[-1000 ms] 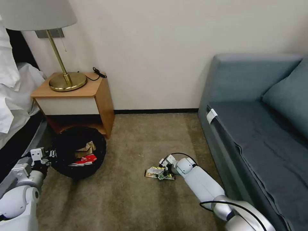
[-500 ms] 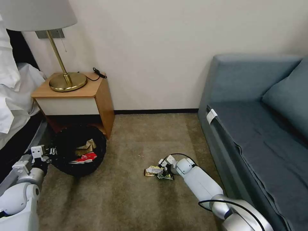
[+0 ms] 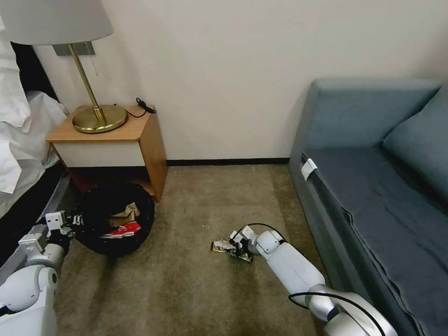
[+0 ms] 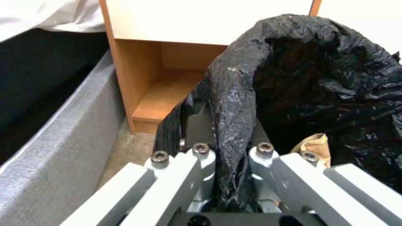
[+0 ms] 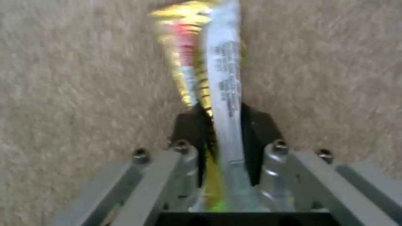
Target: Pick up the trash bin, then pick up the garbage on the floor and place it into the trash bin.
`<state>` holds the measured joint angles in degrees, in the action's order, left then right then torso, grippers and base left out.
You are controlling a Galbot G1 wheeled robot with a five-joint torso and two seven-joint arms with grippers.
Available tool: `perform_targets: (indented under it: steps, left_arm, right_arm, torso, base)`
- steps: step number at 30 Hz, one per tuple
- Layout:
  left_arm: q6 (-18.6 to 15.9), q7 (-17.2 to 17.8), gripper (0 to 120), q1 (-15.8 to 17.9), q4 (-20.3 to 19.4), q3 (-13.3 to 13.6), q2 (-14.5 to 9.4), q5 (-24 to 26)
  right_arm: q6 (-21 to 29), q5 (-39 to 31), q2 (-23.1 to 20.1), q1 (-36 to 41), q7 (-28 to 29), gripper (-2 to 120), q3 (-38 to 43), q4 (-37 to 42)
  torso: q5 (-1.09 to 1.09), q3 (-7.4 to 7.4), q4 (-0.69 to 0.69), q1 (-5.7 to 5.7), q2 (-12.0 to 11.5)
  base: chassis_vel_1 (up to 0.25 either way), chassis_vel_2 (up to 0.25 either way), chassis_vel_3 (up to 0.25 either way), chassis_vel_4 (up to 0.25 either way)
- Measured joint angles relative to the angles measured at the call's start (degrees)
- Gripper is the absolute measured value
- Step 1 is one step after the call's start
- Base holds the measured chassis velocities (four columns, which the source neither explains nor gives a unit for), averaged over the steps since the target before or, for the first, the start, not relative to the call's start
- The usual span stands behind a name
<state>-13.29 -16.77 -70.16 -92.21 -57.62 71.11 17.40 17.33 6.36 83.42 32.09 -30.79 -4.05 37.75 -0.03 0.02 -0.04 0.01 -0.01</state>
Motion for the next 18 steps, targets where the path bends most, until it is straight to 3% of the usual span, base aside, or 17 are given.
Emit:
perform_targets:
  steps: [6,18]
  left_arm:
    - [0.0,0.0,4,0.0,0.0,0.1,0.2,-0.2]
    - [0.2,-1.0,4,-0.1,-0.8,0.7,0.4,-0.8]
  right_arm:
    - [0.7,-3.6,-1.1,0.3,0.0,0,-0.2,5.0]
    - [2.1,-10.9,-2.1,0.7,-0.2,0,0.1,17.3]
  torso:
    - [0.02,0.00,0.03,0.00,0.0]
    - [0.02,-0.01,0.03,0.00,0.0]
  base:
    - [0.000,0.000,0.000,0.000]
    - [0.000,0.000,0.000,0.000]
